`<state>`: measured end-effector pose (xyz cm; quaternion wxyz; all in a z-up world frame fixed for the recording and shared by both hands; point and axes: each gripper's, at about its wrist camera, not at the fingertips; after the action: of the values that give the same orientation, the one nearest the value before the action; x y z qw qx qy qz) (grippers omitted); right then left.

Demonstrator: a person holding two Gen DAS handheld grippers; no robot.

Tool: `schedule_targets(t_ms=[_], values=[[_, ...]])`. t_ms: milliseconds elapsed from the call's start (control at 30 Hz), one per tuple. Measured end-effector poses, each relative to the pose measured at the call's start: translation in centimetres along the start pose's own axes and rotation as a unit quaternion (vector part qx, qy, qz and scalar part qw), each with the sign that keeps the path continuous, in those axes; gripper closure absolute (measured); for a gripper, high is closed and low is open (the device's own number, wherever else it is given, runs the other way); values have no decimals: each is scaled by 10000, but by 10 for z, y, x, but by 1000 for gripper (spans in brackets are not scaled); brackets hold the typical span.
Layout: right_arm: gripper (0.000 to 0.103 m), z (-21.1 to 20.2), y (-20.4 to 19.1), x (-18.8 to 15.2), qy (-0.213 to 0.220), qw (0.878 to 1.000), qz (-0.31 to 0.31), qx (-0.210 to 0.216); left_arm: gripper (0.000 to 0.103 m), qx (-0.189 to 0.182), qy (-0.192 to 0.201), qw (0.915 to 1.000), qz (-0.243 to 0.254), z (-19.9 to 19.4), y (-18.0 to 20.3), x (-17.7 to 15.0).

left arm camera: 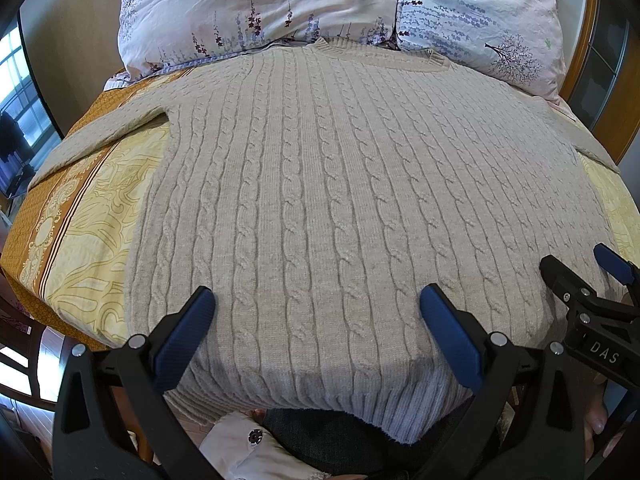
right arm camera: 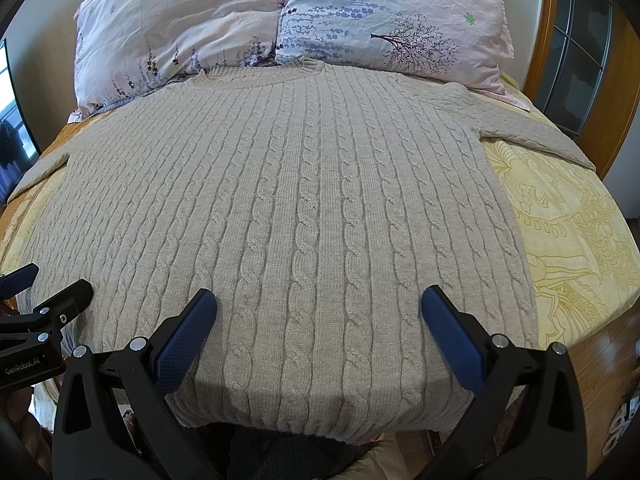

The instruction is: Fold small clothes

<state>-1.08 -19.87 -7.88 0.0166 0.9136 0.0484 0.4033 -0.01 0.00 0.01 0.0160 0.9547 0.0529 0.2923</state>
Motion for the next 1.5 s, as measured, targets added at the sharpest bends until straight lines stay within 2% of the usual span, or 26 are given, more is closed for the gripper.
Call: schedule_targets(t_ms=[1500], values=[[1,-1,-4,0,-14,10000,7,-1,2,6,-28,10000,6,-1,1,-1]])
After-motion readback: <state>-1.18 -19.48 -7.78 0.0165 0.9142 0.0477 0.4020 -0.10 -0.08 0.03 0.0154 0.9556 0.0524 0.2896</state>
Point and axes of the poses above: each gripper's, at about its wrist camera, not at the fingertips, and z roughly the way its jaws point, y to its right, x to its top, and after that the axes turned 8 degrees about -z, right-handed
